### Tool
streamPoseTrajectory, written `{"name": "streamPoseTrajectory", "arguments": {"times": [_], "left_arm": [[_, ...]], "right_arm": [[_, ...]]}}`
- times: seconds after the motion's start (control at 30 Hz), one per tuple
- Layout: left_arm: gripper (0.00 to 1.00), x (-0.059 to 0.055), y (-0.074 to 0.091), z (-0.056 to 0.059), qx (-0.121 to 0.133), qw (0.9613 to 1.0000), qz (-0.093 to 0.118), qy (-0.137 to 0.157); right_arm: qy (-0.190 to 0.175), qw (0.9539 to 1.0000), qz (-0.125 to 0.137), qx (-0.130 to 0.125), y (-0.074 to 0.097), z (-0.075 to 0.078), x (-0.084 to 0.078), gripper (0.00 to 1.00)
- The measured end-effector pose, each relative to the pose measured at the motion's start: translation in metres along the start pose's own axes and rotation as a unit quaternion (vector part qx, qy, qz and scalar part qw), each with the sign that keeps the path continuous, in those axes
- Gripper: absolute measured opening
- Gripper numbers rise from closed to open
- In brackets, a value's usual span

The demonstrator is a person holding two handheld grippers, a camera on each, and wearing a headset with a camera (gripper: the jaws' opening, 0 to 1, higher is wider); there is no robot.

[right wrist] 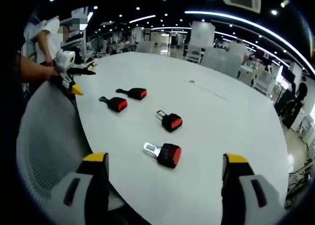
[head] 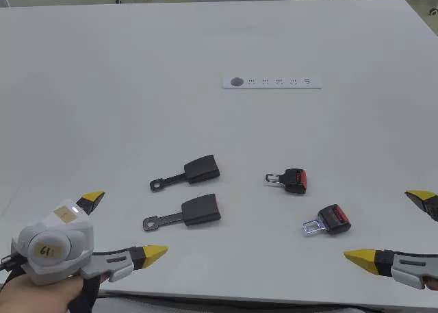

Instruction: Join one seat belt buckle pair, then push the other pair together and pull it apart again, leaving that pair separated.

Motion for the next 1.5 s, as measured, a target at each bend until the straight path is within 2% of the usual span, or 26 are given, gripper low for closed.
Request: {"name": "streamPoseTrajectory", "arguments": {"times": [0.5,0.83,1.2,1.43,1.5], "left_arm": [[1.00,-0.0004,-0.0011,0.0011,-0.004,1.0000,-0.003,-0.002],[1.00,-0.0018,-0.0025,0.0017,-0.008,0.9999,-0.010,-0.003],[1.00,-0.0016,-0.0036,0.0028,-0.013,0.9998,-0.013,-0.007],[1.00,-0.0006,-0.0034,0.0026,-0.012,0.9998,-0.011,-0.009],[1.00,-0.0009,-0.0037,0.0032,-0.017,0.9997,-0.011,-0.011]], "right_arm": [[-0.003,1.0000,-0.002,-0.002,-0.0017,0.0014,0.0029,0.91],[0.010,0.9999,-0.004,0.004,-0.0056,-0.0018,0.0079,0.92],[0.009,1.0000,-0.001,-0.002,-0.0062,0.0057,0.0088,0.92],[0.012,0.9999,0.000,0.003,-0.0089,-0.0004,0.0053,0.96],[0.024,0.9997,-0.002,0.002,-0.0097,-0.0005,0.0055,0.96]]}}
Point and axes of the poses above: the centre of the closed fingertips' face, and the gripper's own axes: y roughly backward along the fingers, z roughly to its right, x roughly out of its top, the point moved 9 cm from there along y, roughly backward along the fingers, and after that the axes turned 14 degrees about -y, right-handed, at the moved point
